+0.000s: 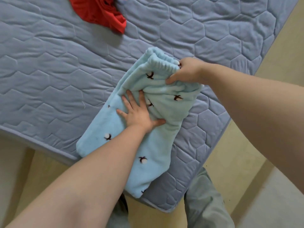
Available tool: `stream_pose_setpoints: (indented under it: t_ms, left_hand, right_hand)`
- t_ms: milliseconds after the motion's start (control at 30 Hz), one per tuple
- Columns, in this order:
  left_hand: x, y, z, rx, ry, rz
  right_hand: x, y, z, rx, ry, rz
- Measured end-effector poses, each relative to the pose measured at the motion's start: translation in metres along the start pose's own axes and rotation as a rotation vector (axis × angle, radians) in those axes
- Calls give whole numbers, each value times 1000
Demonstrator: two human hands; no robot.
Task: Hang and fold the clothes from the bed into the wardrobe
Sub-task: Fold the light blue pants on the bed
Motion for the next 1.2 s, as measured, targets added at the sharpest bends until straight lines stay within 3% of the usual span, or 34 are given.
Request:
stream_pose_setpoints:
  t_ms: [100,167,233,300,333,433,500,600,767,900,967,1067,1200]
  left_hand:
    - [10,26,-3,-4,-84,-347]
    - [26,53,-11,-41,-129,-862]
    - [57,75,-21,-72,19,-1359]
    - [96,91,-34,-54,139,-1617]
    - [114,96,-43,7,184,-1700]
    - [166,97,-79,393,251,-1890]
    - [195,93,-105,503,230,-1903]
    - [221,81,-128,523,168,-1872]
    - [244,50,-133,225,266,-1609]
    - [258,25,-118,-6,460,-1516]
    - [264,20,-111,-80,510,-1575]
    - [268,19,-112,-87,501,-1575]
    - [269,29,-130,-44,378,-1453]
  right_hand:
    - [33,3,-32,-80,59,-53]
    - [61,-3,-63,-123,103,-116]
    - [95,-18,-99,-175,188,-163]
    - [129,-45,-135,-192,271,-211]
    - [146,-63,-149,-188,314,-253]
    - [188,-133,-181,-177,403,-380]
    - [205,-180,-193,-199,404,-476]
    - [216,-240,-195,-221,394,-622]
    - [209,-307,-187,-200,409,-736]
    - [201,-323,-188,-221,385,-482]
    - [192,-325,-195,-308,261,-200]
    - [174,-334,-207,-423,-88,186]
    - [170,-355,-221,-537,-511,372]
Point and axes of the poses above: each hand's wrist, its own z-axis towards the middle knuckle, its own y-axis out of the back of the hand, x = y × z, the point moved 4 cm from there along z, towards the middle knuckle, and after that the axes turned 15 degrees about -z, right-handed, at the moved point
